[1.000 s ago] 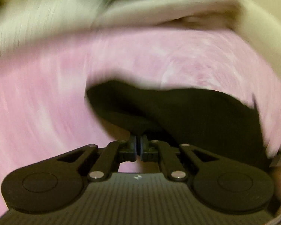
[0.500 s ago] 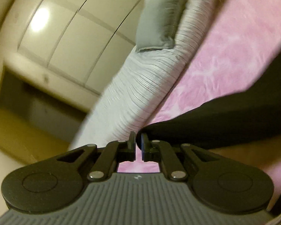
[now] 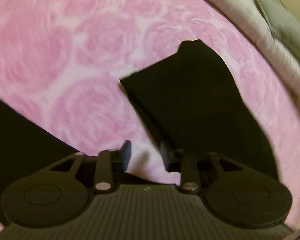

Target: Fold clothes

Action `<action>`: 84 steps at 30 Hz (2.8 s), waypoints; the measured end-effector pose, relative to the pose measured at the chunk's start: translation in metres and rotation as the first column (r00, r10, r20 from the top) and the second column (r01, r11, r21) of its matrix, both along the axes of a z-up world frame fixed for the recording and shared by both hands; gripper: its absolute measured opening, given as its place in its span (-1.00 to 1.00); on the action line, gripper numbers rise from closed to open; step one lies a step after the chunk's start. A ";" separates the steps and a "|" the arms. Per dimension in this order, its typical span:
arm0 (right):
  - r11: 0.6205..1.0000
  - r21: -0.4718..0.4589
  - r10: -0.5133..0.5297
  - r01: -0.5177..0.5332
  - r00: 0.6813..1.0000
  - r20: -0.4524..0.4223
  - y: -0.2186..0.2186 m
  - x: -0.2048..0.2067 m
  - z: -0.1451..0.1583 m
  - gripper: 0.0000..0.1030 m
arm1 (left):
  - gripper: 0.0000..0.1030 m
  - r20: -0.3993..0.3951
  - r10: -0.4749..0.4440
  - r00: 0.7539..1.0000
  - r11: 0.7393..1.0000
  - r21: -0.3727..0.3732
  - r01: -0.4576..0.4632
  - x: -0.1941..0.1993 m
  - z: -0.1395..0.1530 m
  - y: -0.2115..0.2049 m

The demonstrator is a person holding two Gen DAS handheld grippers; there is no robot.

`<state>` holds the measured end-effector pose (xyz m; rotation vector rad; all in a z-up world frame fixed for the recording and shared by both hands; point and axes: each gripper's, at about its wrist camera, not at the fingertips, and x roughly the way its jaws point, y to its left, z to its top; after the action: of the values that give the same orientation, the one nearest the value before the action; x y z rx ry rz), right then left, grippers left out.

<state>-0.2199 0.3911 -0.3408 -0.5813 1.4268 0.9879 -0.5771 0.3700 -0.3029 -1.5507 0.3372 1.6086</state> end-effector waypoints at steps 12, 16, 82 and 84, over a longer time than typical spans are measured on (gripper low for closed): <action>1.000 0.010 -0.016 0.016 1.000 0.017 -0.006 -0.014 0.010 0.21 | -0.94 0.103 0.097 0.990 0.993 0.065 -0.104 0.017 -0.044 0.020; 1.000 0.005 -0.027 0.027 0.999 0.017 -0.013 -0.020 0.009 0.21 | -0.95 -0.123 -0.142 0.982 0.985 0.077 0.152 0.031 -0.021 0.035; 0.986 0.166 0.020 -0.012 0.999 -0.048 0.039 -0.208 0.028 0.21 | -0.72 -0.586 -0.088 0.805 0.975 0.116 0.191 -0.295 -0.046 0.010; 0.988 0.154 0.040 -0.031 0.998 -0.054 0.033 -0.213 0.027 0.21 | -0.68 -0.636 -0.128 0.761 0.971 0.077 0.227 -0.288 -0.057 0.012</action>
<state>-0.4324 0.4241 -0.3143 -0.4704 1.3804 1.1390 -0.8653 0.3819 -0.3602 -0.7907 0.6858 1.9139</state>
